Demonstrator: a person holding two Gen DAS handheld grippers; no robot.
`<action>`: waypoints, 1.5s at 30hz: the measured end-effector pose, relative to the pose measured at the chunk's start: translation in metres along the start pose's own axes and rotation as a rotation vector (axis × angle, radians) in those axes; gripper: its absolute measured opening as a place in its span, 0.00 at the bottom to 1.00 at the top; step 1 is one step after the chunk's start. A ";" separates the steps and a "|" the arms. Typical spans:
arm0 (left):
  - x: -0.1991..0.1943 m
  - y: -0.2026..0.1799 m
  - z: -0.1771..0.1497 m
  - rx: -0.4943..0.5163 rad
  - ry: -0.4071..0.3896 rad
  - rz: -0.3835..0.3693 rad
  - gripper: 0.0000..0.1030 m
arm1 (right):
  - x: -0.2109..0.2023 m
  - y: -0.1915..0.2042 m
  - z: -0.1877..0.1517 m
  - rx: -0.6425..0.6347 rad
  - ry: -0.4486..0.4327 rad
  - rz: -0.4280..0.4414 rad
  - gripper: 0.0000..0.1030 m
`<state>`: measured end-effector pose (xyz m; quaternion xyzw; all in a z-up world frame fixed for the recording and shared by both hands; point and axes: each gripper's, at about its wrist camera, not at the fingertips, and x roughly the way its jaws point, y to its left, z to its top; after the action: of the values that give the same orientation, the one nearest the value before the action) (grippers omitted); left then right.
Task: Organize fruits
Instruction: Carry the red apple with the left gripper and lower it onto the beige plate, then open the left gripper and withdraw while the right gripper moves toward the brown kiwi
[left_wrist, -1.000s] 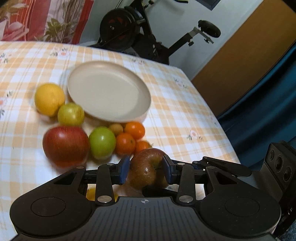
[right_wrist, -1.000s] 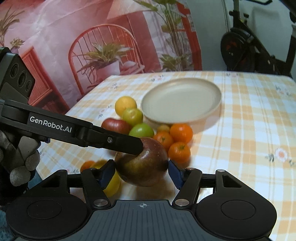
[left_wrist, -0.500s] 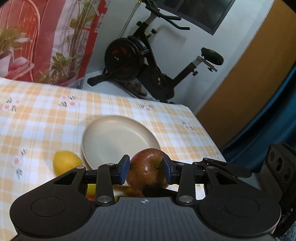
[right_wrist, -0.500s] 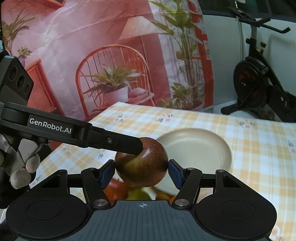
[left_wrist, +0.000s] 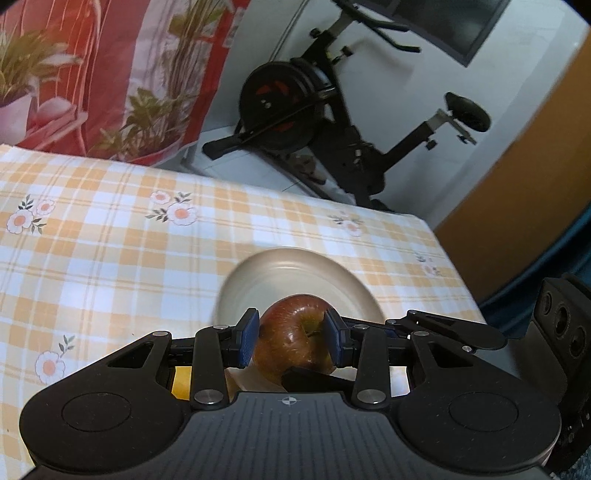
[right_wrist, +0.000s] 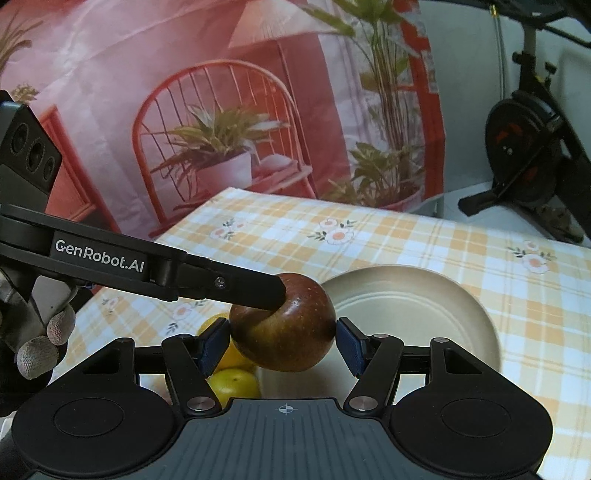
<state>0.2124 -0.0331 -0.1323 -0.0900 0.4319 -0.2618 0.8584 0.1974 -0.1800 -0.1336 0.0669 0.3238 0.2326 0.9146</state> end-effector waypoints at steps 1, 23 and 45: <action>0.005 0.004 0.002 -0.005 0.008 0.005 0.38 | 0.006 -0.002 0.001 -0.004 0.008 -0.001 0.57; 0.036 0.022 0.010 -0.010 0.044 0.049 0.39 | 0.053 -0.018 0.002 -0.013 0.064 -0.032 0.58; 0.004 0.002 -0.001 0.024 -0.059 0.177 0.40 | -0.058 -0.016 -0.048 0.031 -0.077 -0.218 0.58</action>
<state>0.2145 -0.0335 -0.1361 -0.0492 0.4097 -0.1874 0.8914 0.1342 -0.2228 -0.1431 0.0540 0.2974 0.1238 0.9452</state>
